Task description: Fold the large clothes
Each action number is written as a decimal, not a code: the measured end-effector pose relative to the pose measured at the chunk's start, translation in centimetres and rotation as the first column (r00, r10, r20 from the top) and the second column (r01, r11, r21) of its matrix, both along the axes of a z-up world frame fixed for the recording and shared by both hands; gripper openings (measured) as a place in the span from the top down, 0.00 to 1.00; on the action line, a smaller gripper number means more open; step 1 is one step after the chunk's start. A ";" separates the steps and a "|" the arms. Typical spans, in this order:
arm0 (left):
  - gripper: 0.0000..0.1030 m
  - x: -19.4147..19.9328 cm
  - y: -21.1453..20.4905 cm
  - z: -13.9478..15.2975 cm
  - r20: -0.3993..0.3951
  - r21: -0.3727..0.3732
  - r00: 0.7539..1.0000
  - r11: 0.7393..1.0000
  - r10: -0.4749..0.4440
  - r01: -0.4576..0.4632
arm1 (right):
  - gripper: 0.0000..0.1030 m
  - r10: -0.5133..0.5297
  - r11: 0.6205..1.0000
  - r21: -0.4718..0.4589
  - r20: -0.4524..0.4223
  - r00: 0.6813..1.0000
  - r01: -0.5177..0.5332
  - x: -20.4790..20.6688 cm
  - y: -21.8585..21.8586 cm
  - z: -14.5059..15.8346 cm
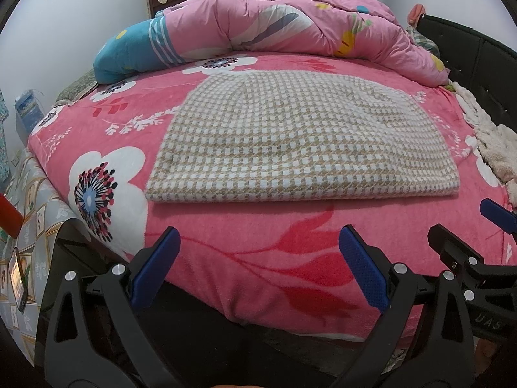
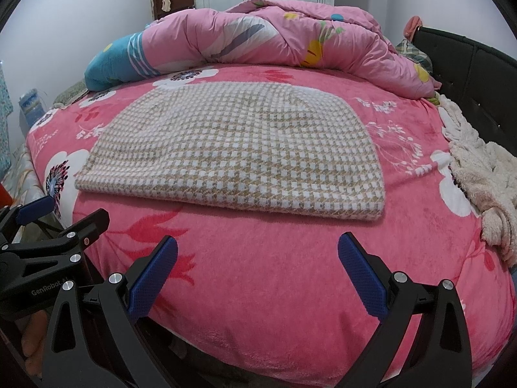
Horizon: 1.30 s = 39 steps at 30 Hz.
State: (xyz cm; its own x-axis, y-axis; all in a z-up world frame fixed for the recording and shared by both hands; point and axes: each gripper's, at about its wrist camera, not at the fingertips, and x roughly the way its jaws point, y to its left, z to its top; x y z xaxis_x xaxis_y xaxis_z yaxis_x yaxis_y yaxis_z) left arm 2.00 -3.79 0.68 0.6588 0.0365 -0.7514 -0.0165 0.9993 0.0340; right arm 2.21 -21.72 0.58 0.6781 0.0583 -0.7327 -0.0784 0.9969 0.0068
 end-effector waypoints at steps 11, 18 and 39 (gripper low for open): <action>0.08 0.0 0.3 0.0 0.002 0.006 1.000 1.000 0.001 -0.001 | 0.06 0.001 1.000 -0.002 -0.002 1.000 -0.001 -0.1 -0.1 -0.1; 0.08 0.0 0.4 0.0 0.003 0.005 1.000 1.000 0.000 0.000 | 0.06 0.004 1.000 -0.002 -0.001 1.000 -0.004 -0.1 -0.1 -0.2; 0.08 0.1 0.4 -0.1 0.006 0.008 1.000 1.000 0.001 -0.001 | 0.06 0.006 1.000 0.000 -0.004 1.000 -0.006 -0.1 0.0 -0.2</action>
